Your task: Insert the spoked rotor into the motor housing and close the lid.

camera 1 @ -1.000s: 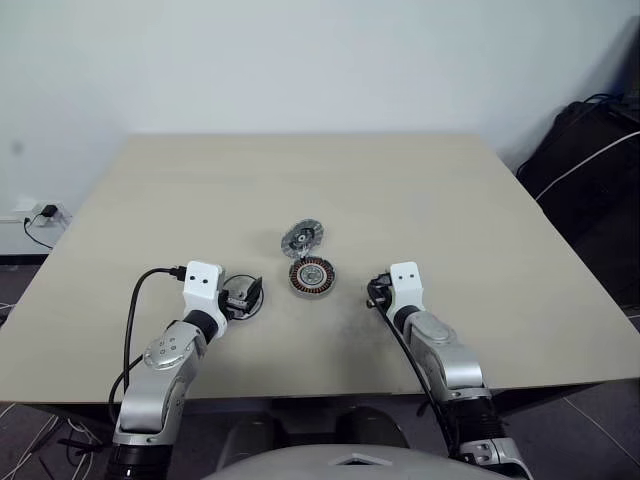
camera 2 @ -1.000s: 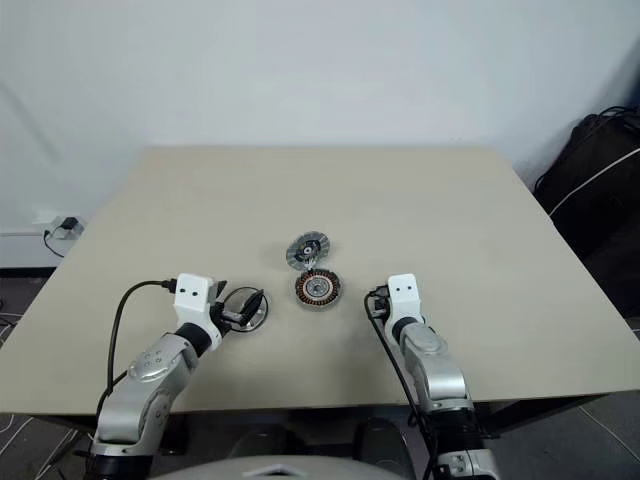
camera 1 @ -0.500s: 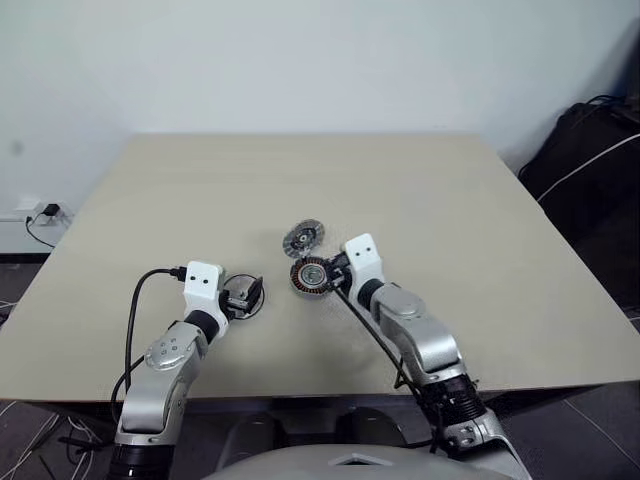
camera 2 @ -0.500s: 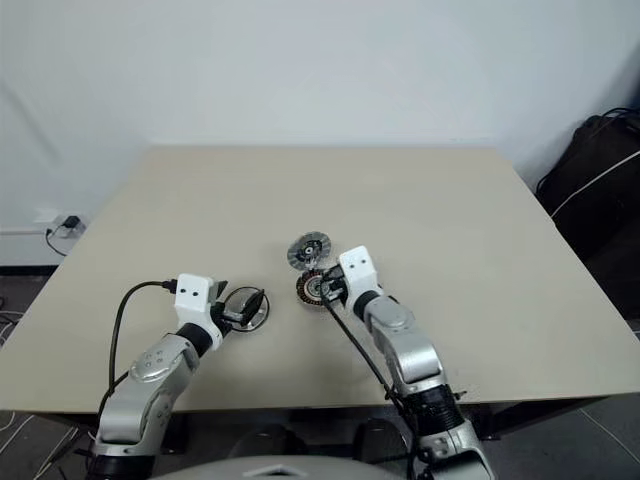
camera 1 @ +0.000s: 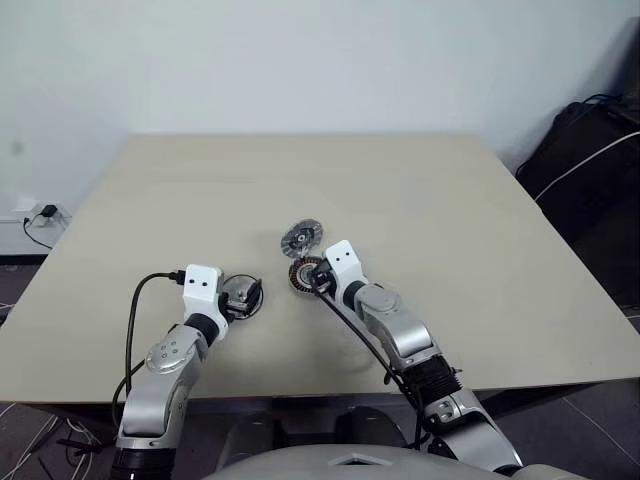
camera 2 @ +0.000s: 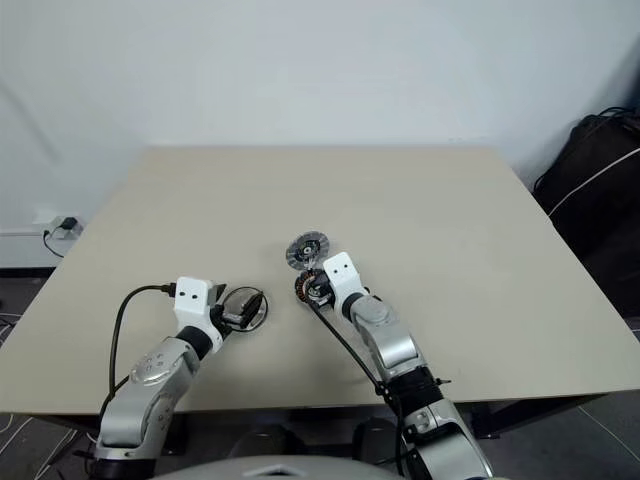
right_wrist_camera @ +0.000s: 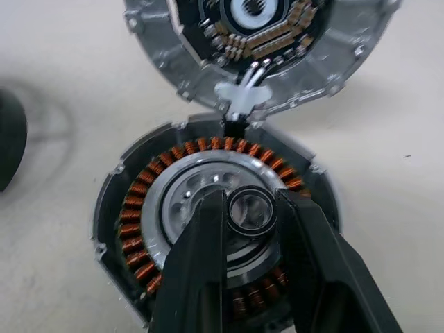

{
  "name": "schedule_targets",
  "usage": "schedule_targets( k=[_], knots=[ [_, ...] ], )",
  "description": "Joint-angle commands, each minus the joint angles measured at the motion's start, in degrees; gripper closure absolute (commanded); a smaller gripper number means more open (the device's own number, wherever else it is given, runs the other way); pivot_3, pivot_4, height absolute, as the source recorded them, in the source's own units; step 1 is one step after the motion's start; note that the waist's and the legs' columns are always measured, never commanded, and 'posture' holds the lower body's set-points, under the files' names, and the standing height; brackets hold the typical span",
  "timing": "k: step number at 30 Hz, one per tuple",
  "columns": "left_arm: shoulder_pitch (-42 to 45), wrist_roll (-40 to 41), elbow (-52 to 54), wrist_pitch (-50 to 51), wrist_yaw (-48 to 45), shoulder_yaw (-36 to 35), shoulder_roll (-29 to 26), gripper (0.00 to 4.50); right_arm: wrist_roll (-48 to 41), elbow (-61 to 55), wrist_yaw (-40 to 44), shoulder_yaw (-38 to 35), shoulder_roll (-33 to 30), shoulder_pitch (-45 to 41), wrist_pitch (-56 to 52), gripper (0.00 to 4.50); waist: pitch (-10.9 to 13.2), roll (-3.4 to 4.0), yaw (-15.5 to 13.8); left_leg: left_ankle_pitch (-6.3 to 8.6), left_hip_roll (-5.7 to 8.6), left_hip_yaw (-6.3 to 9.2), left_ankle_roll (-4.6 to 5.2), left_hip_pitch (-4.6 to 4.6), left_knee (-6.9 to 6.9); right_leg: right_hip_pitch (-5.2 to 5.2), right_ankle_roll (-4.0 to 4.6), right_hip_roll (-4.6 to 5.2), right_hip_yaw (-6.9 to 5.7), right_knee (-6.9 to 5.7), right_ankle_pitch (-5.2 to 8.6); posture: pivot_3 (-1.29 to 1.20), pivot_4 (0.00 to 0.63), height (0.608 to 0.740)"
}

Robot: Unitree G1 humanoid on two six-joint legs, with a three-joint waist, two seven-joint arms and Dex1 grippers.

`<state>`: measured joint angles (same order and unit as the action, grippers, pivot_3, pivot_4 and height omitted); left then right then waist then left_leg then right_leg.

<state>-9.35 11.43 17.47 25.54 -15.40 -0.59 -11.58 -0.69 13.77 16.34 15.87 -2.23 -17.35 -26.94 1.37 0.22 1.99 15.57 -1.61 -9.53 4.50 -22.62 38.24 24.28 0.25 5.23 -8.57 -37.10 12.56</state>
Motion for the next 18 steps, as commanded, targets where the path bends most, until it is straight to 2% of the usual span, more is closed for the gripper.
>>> schedule_targets(
  k=[1,18],
  knots=[
    [0.49,0.12,0.99,-1.33,0.03,-0.08,0.24,0.00,0.22,-1.12,1.05,0.47,0.72,-1.41,1.01,3.80,0.00,0.00,0.06,0.00,0.00,0.00,-0.01,0.00,0.00,0.00,0.00,0.00,0.00,0.00,0.00,0.00,0.000,0.740],
    [0.30,0.23,1.13,-1.34,0.15,0.10,0.44,0.00,0.83,1.28,0.52,0.05,1.28,-2.00,1.68,3.80,-0.01,0.00,0.10,-0.05,-0.01,0.01,-0.08,0.01,0.00,0.04,0.02,0.03,0.01,-0.07,0.01,0.00,0.000,0.740]
  ],
)
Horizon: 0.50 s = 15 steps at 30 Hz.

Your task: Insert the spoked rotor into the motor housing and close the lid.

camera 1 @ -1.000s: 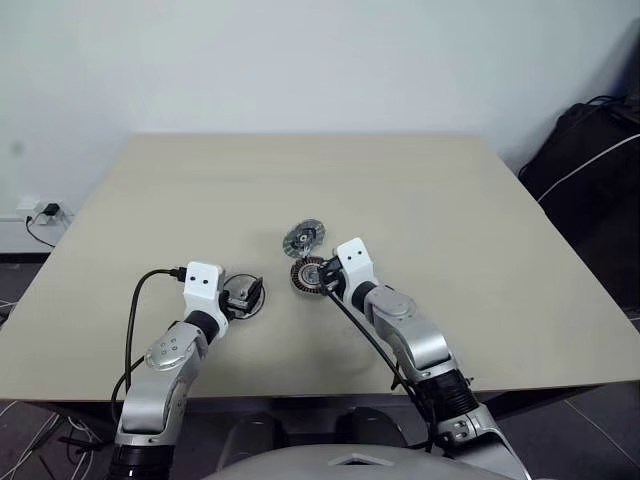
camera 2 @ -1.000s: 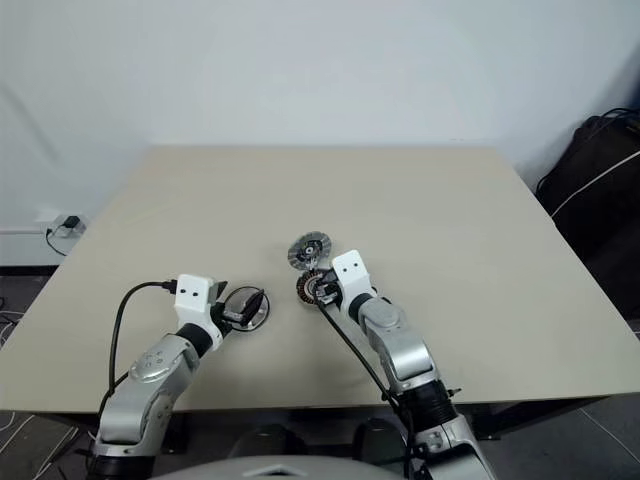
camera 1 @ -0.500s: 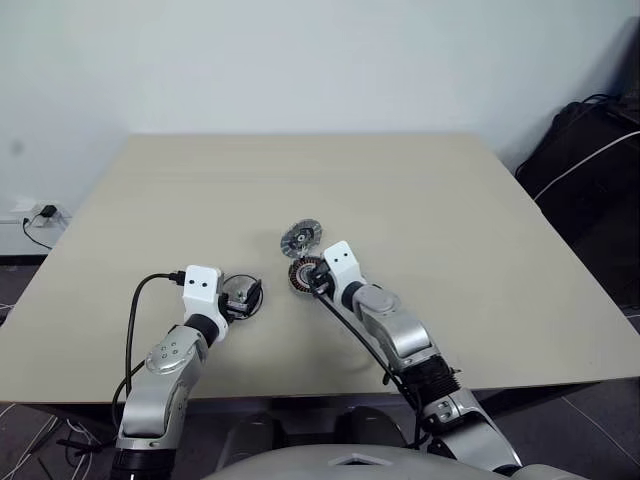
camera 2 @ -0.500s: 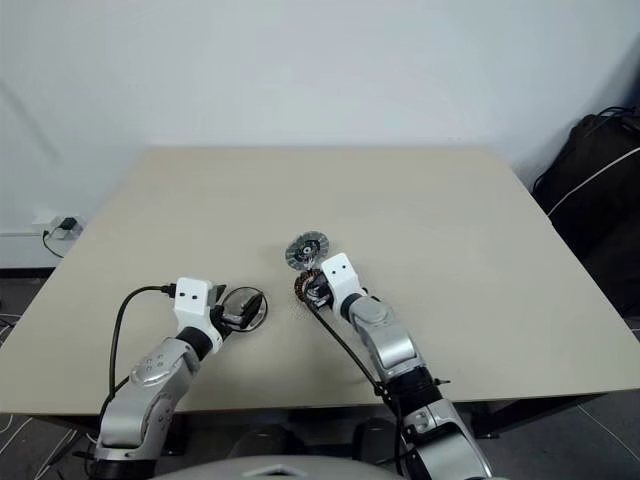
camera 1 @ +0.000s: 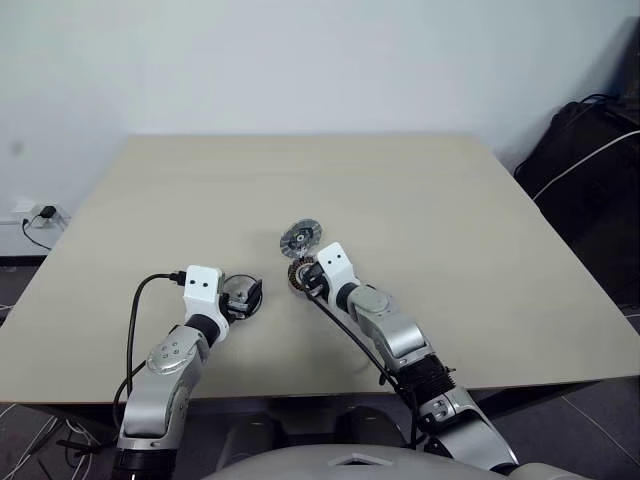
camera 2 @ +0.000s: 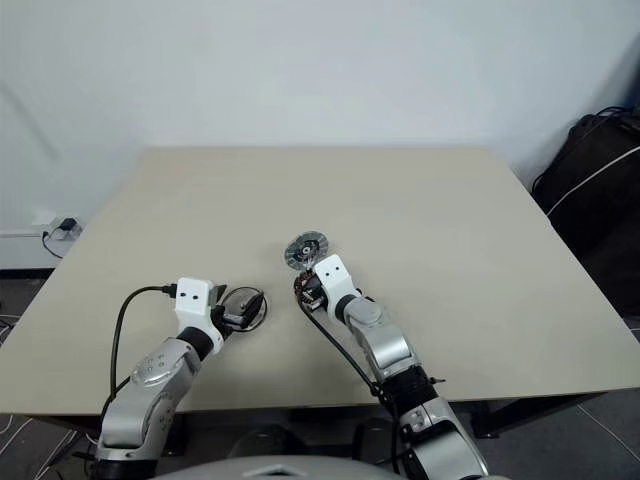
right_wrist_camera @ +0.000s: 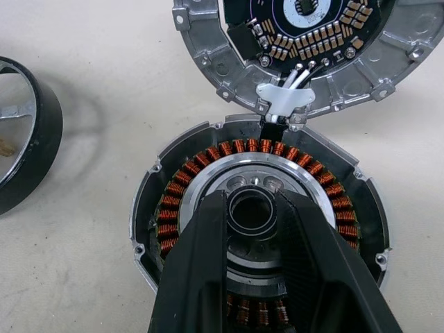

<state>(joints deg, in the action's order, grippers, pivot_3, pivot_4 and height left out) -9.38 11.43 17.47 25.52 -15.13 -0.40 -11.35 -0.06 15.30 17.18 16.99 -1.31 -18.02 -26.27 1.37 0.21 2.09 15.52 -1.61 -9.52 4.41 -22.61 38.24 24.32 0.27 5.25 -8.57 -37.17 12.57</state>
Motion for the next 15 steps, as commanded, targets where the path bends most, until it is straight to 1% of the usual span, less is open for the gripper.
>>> schedule_targets(
  k=[1,8,10,11,15],
  knots=[
    [0.35,0.22,1.14,-1.29,-0.11,-0.09,0.19,0.00,0.20,-0.14,-0.32,-1.11,0.34,-1.35,1.05,3.80,0.00,0.00,0.00,-0.01,0.00,0.00,-0.01,0.00,0.00,0.00,0.00,0.00,0.00,0.00,0.00,0.00,0.000,0.740],
    [0.59,0.25,0.98,-1.30,-0.19,0.03,0.24,0.00,0.02,-0.15,-0.21,-1.31,0.20,-1.07,0.90,3.80,0.00,0.00,0.00,-0.01,0.00,0.01,-0.01,-0.01,0.00,0.01,0.00,0.00,0.00,-0.01,0.00,0.00,0.000,0.740],
    [0.57,0.26,0.98,-1.29,-0.23,0.06,0.23,0.00,-0.18,-0.38,0.00,-1.38,0.17,-0.88,0.63,3.09,0.00,0.00,0.00,-0.01,0.00,0.01,-0.01,-0.01,0.00,0.01,0.00,0.00,0.00,-0.01,0.00,0.00,0.000,0.740],
    [0.58,0.28,0.96,-1.29,-0.25,0.06,0.23,0.00,-0.27,-0.51,0.10,-1.40,0.16,-0.77,0.55,2.88,0.00,0.00,0.00,-0.01,0.00,0.01,-0.01,-0.01,0.00,0.01,0.01,0.00,0.00,-0.02,0.00,0.00,0.000,0.740],
    [0.75,0.32,0.70,-1.26,-0.38,0.11,0.22,0.00,-0.45,-1.40,0.57,-1.25,0.09,-0.25,0.61,1.57,0.00,0.00,0.00,-0.01,0.00,0.01,-0.01,0.00,0.00,0.01,0.00,0.00,0.00,-0.02,0.00,0.00,0.000,0.740]
  ],
)
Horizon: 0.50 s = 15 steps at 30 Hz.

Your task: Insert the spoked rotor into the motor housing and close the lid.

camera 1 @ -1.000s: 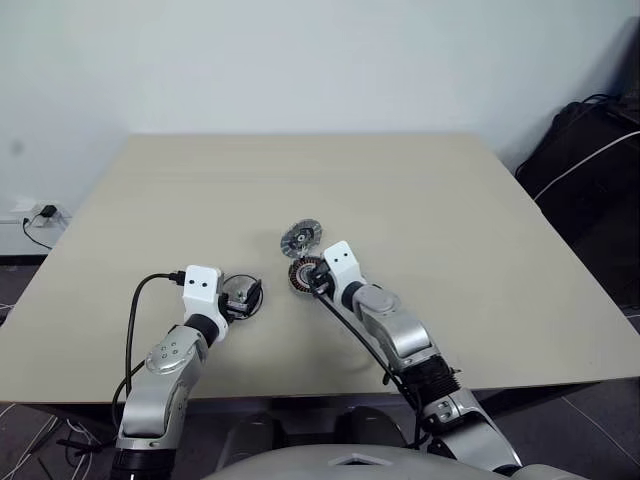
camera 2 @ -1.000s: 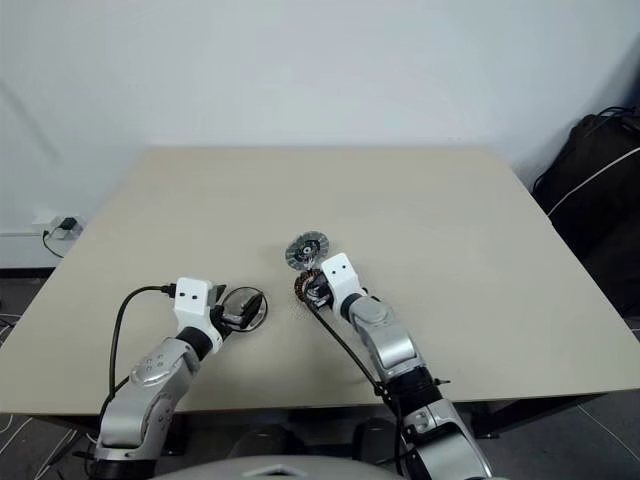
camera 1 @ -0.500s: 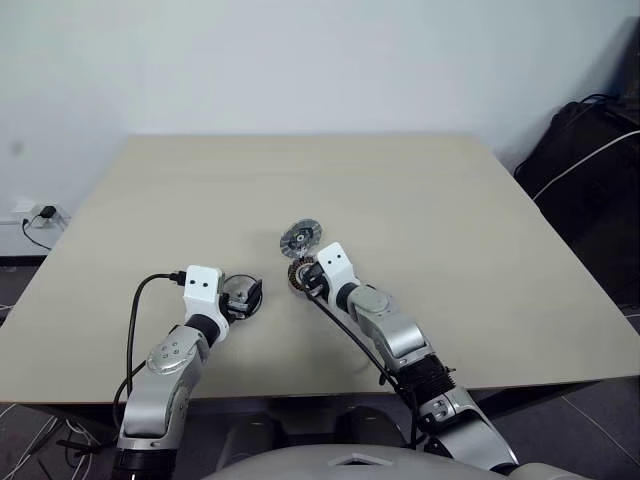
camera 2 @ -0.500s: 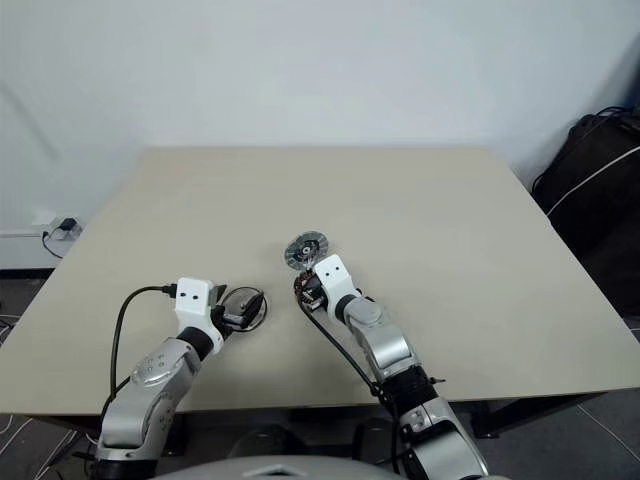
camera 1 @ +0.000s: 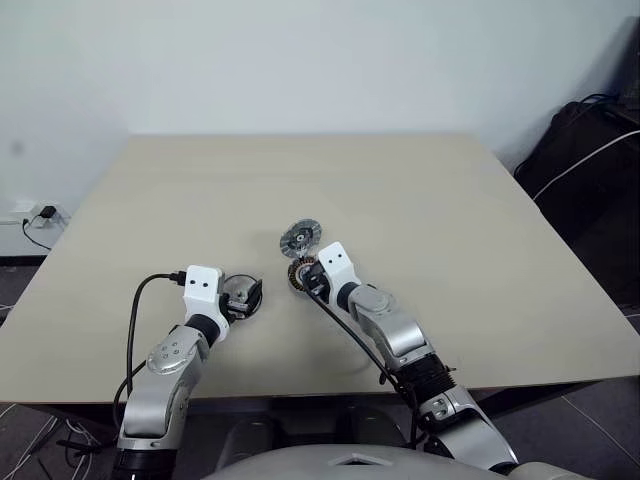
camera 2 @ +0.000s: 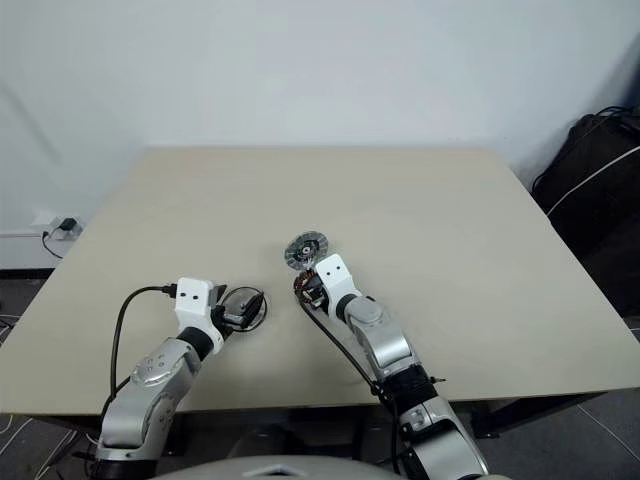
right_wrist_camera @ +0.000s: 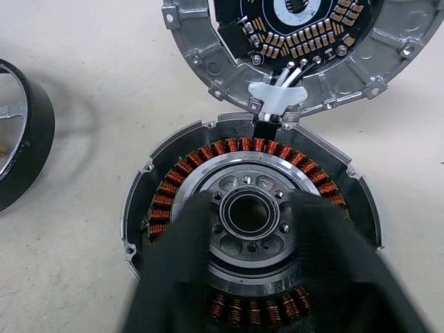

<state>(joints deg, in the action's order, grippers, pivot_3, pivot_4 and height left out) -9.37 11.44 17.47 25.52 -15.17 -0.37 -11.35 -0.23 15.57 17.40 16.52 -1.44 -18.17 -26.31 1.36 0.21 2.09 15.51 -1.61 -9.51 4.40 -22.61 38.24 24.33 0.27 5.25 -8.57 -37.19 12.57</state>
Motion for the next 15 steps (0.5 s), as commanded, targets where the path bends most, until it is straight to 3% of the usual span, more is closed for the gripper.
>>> schedule_targets(
  k=[1,2,6,15],
  knots=[
    [0.78,0.32,0.66,-1.25,-0.38,0.10,0.21,0.00,-0.45,-2.23,0.46,-0.85,0.26,0.11,0.71,1.33,0.00,0.00,-0.01,0.00,0.00,0.00,0.00,0.00,0.00,0.00,0.00,0.00,0.00,0.00,0.00,0.00,0.000,0.740],
    [0.82,0.33,0.65,-1.24,-0.42,0.12,0.21,0.00,-0.96,-3.12,0.87,-1.07,0.29,0.40,0.75,0.97,0.00,0.00,-0.01,0.00,0.00,0.00,0.00,0.00,0.00,0.00,0.00,0.00,0.00,0.00,0.00,0.00,0.000,0.740],
    [0.82,0.37,0.72,-1.21,-0.50,0.13,0.17,0.00,-2.48,-6.89,1.19,-2.42,0.40,1.39,0.31,1.14,0.00,0.00,-0.01,0.00,0.00,0.01,0.00,-0.01,0.00,0.00,0.01,0.00,0.00,0.00,0.00,0.00,0.000,0.740],
    [-0.41,3.26,-0.32,-1.78,1.60,-4.18,3.04,0.00,-5.30,-22.96,0.64,-6.22,-1.80,6.24,-4.30,3.88,0.00,0.00,-0.17,0.01,0.00,0.06,0.02,-0.01,-0.01,0.17,0.01,0.03,-0.01,0.04,0.01,0.00,0.000,0.740]
  ],
)
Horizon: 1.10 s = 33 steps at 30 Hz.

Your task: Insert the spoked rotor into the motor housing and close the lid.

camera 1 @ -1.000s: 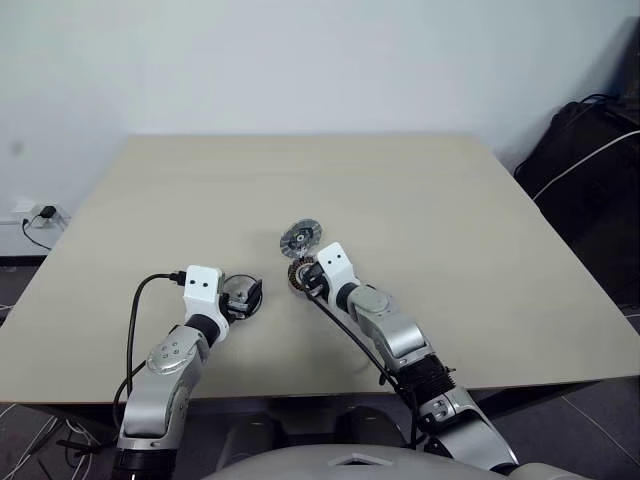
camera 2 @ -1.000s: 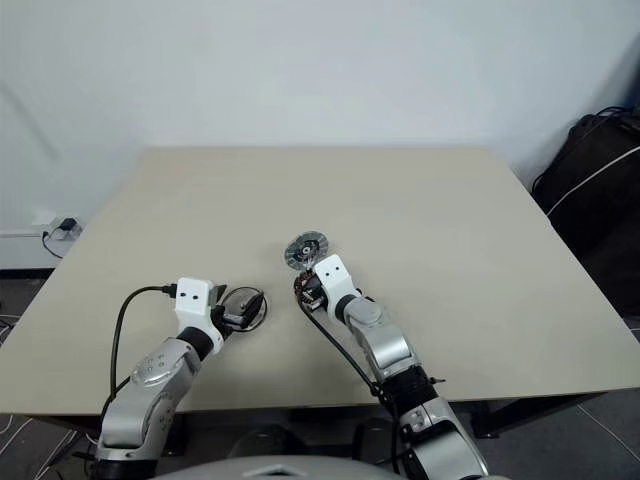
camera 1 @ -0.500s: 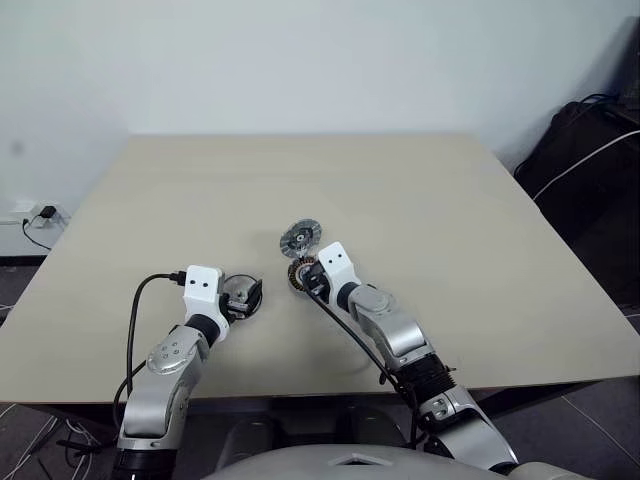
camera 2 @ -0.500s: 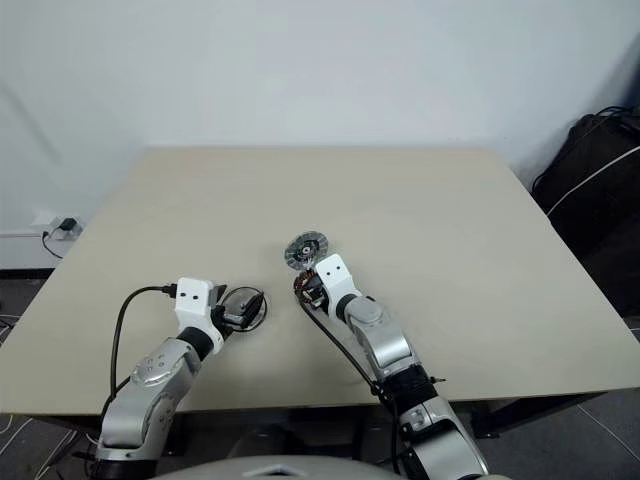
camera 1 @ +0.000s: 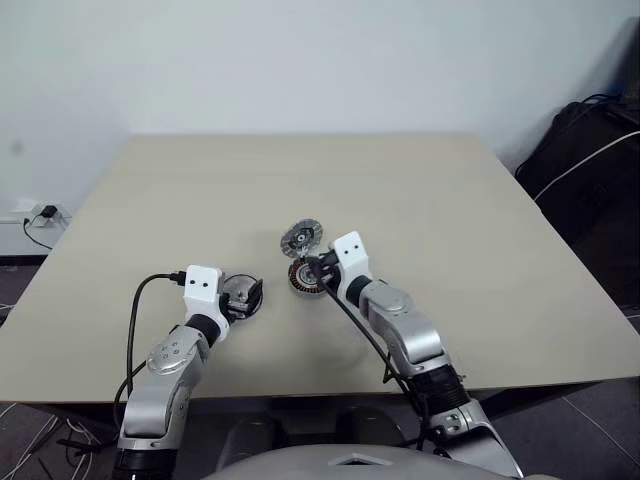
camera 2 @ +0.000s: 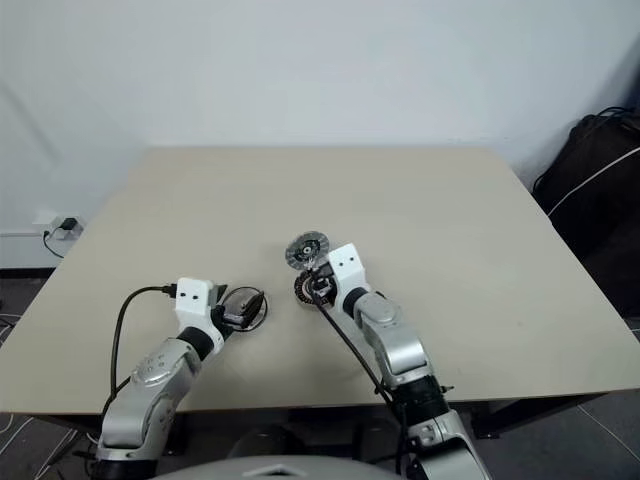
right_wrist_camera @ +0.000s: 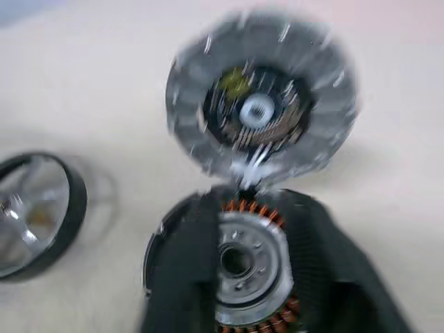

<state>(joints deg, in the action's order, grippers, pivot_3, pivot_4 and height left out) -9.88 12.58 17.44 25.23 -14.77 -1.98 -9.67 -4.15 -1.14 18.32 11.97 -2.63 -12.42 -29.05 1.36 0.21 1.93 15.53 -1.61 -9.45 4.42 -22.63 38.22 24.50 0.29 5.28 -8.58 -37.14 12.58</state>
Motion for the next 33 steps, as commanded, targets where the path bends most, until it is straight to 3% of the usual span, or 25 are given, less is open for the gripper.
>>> schedule_targets(
  k=[1,8,16,26,33],
  knots=[
    [0.24,2.94,-0.84,-0.99,2.25,-3.85,2.57,0.00,-1.40,-7.78,-0.34,-1.83,-1.12,1.06,-2.19,4.19,0.00,0.00,-0.04,0.00,0.00,0.00,0.01,0.00,-0.01,0.00,0.00,0.00,0.00,0.02,0.00,0.00,0.000,0.740],
    [2.53,10.40,-5.63,5.55,7.05,-10.54,8.80,0.00,-1.22,-12.89,-1.21,-2.53,-3.42,3.53,-4.84,4.19,0.00,-0.03,-0.54,0.01,0.00,0.10,0.02,0.01,0.07,-0.03,0.00,-0.02,-0.08,0.02,0.01,0.00,0.000,0.740],
    [4.19,15.00,-6.98,12.55,10.22,-12.60,11.86,0.00,-1.14,-13.67,-2.15,-2.10,-3.66,4.13,-5.45,4.19,0.05,-0.19,-0.80,0.04,0.01,0.11,0.20,0.00,0.15,-0.10,-0.03,-0.01,-0.08,0.06,-0.01,0.00,0.000,0.740],
    [0.54,26.70,-1.72,20.98,10.78,-14.25,16.57,0.00,-1.52,-13.71,-2.46,-2.16,-3.49,4.29,-5.63,4.19,0.03,-0.17,-0.99,0.15,0.03,0.12,0.38,-0.06,0.36,-0.18,0.01,0.05,-0.06,0.16,0.01,0.00,0.000,0.740],
    [-1.07,32.12,-1.94,21.45,13.25,-15.13,17.23,0.00,-1.53,-13.04,-2.25,-1.54,-3.17,3.91,-5.65,4.19,0.03,-0.16,-1.10,0.16,0.04,0.12,0.40,-0.06,0.37,-0.19,0.01,0.07,-0.07,0.19,0.01,0.00,0.000,0.740]
  ],
)
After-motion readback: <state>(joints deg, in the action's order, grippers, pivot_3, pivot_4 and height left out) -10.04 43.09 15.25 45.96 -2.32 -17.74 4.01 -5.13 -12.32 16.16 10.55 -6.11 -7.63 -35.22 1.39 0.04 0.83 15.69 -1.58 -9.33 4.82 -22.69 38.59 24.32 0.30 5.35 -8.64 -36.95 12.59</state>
